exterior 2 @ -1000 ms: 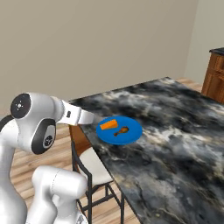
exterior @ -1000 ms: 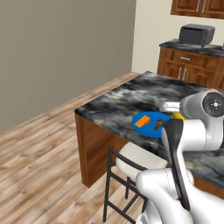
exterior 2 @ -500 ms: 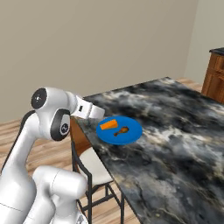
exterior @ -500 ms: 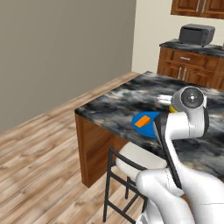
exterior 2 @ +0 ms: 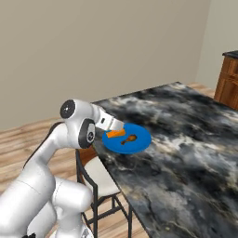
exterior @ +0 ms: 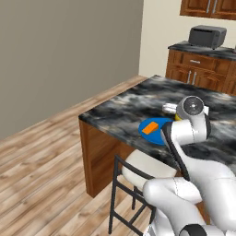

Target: Take the cheese, chicken drumstick, and lemon from the fridge and place them on the plate on the dining counter to create an appetizer plate.

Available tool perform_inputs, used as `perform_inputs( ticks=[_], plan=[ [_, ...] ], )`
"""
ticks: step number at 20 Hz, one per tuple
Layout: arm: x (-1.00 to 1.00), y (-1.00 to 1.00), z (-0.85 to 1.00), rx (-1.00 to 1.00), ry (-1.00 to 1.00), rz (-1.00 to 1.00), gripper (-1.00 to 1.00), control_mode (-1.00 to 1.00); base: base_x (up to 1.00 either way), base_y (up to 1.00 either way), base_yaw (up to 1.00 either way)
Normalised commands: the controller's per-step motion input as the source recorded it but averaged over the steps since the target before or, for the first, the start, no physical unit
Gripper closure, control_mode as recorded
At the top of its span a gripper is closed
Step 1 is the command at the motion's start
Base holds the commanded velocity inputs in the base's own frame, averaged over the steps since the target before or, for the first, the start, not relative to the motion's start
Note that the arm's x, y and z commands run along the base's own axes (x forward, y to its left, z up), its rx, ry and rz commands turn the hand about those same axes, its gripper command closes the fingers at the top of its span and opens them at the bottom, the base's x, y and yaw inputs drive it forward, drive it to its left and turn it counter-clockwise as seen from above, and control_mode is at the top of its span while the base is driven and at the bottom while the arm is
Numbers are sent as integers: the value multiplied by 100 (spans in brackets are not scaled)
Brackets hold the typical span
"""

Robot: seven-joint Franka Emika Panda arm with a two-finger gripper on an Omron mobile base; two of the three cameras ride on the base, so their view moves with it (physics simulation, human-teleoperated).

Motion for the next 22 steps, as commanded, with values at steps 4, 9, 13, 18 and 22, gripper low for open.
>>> perform_inputs(
  ticks=[4, 9, 13, 18, 22],
  plan=[
    [54, -13, -59, 5, 0, 0, 100, -100, 0, 0, 0],
    [46, 0, -33, 2, 0, 0, 100, -100, 0, 0, 0],
    [50, 0, -14, 1, 0, -1, 100, -100, 0, 0, 0],
    [39, 0, -17, 1, 0, -2, 100, -100, 0, 0, 0],
    [23, 0, -27, 0, 0, -3, 100, -100, 0, 0, 0]
  ],
)
